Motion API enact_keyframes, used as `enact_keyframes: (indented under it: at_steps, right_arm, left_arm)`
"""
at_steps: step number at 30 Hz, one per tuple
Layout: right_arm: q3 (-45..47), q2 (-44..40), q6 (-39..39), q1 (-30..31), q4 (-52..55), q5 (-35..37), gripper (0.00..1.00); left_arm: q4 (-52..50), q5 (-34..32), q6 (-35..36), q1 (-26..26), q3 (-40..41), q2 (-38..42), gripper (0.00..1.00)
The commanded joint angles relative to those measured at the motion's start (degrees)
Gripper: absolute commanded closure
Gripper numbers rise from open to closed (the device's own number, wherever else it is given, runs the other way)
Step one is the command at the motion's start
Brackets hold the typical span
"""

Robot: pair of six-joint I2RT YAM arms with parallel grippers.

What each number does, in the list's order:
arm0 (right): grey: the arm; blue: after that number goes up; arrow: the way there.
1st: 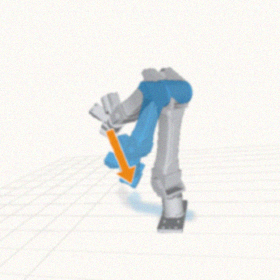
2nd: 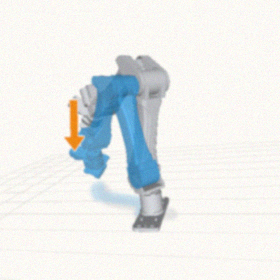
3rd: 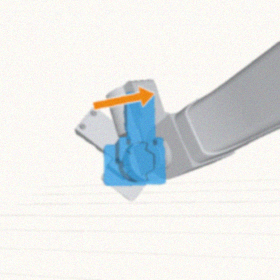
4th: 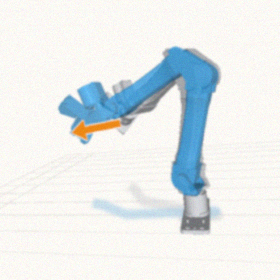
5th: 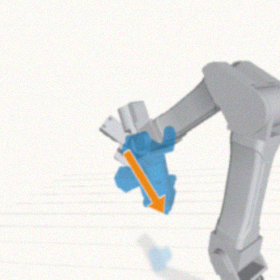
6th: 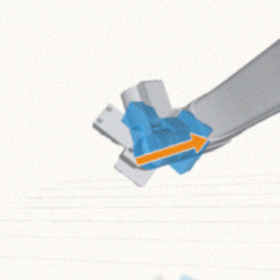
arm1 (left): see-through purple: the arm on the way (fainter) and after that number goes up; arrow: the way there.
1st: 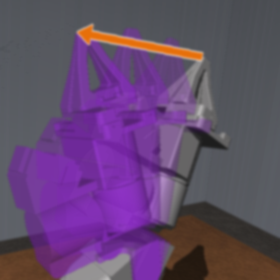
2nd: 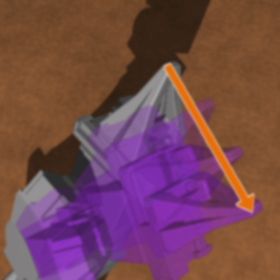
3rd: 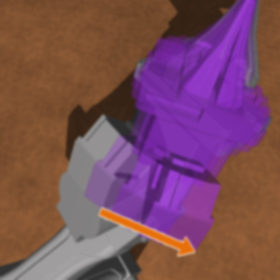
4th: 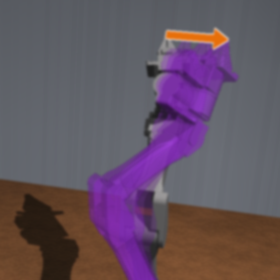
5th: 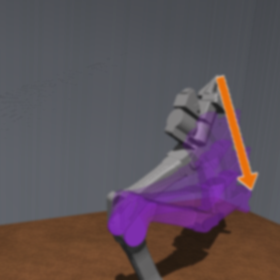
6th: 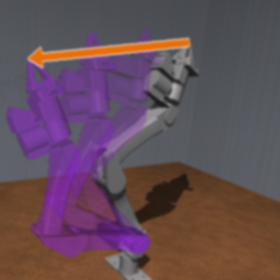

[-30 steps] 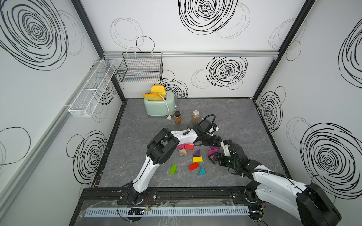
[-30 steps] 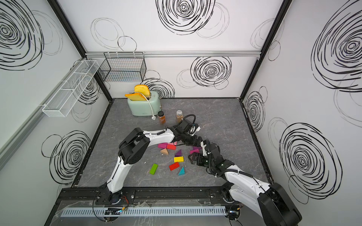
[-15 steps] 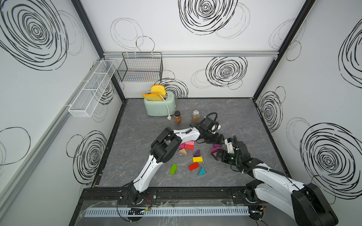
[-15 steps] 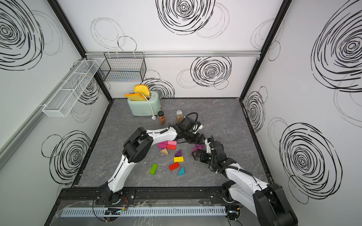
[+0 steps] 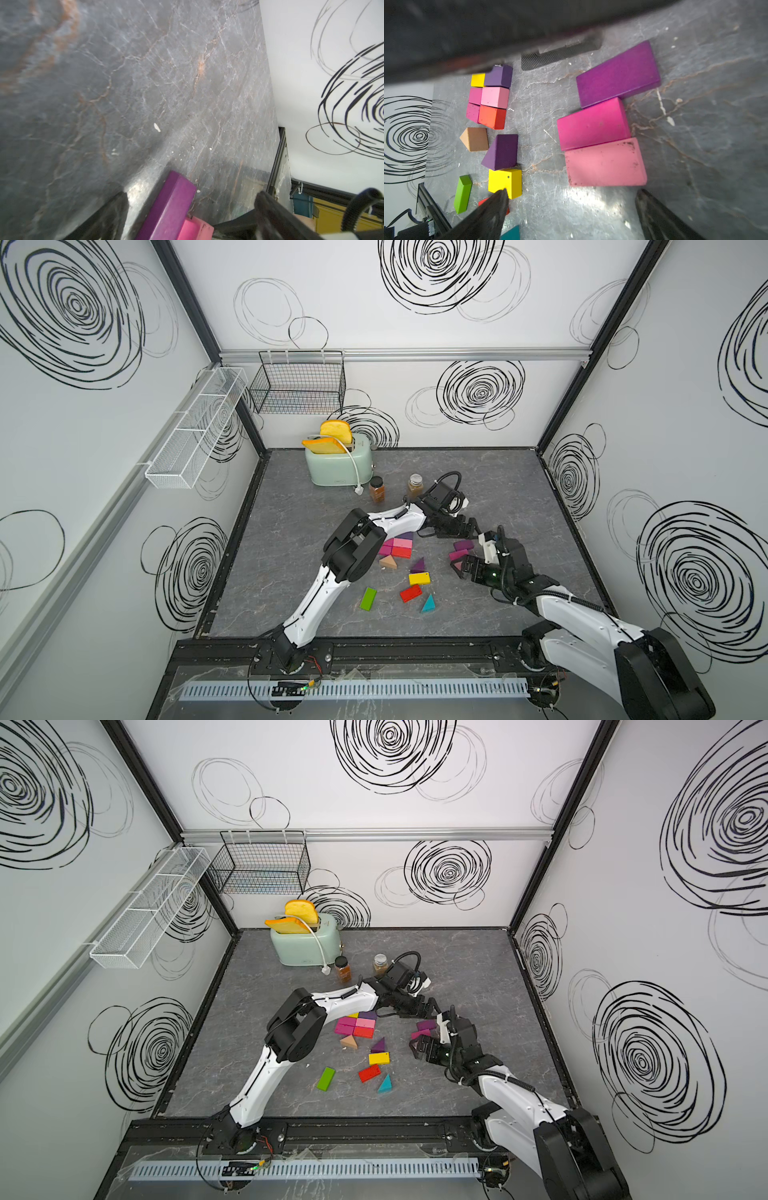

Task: Assemble a piece of candy with building blocks
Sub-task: Assemble the building blocks at the center of the board, then pick up the building block from the center of the board.

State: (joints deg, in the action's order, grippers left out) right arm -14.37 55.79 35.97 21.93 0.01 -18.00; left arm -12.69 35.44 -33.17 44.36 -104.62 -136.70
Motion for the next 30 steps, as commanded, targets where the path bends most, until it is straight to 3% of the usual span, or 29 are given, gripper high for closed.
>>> enact_keyframes:
  at_steps: [1,6,12,16,20,25,30]
  right_arm:
    - [-1.9,-4.0,-1.8,-0.2,7.2,1.2,0.01]
    - [-3.7,-11.8,-1.7,1.0,15.5,2.6,0.01]
    - [-6.9,-14.4,-0.6,8.3,19.8,5.5,0.01]
    - [-11.3,-7.6,-2.9,15.0,19.9,5.9,0.01]
    - [-16.9,1.9,-7.2,20.4,19.3,6.9,0.01]
    - [-25.7,13.7,-12.5,23.8,19.8,9.1,0.0]
    - [-31.2,24.0,-15.3,24.0,17.6,10.2,0.01]
  left_arm:
    - [-3.2,-1.7,2.8,-1.1,-1.2,4.0,0.02]
    - [-1.7,-2.7,3.1,-1.8,7.8,15.0,0.02]
    - [-0.1,-5.9,3.0,-2.4,30.6,37.0,0.02]
    - [-0.8,-8.9,1.9,-3.4,51.4,55.5,0.01]
    - [-5.9,-11.9,0.1,-4.2,62.9,70.4,0.04]
    - [-7.3,-9.7,-4.4,-7.5,70.5,83.4,0.06]
    - [-8.6,-9.0,-3.7,-10.4,72.1,85.8,0.06]
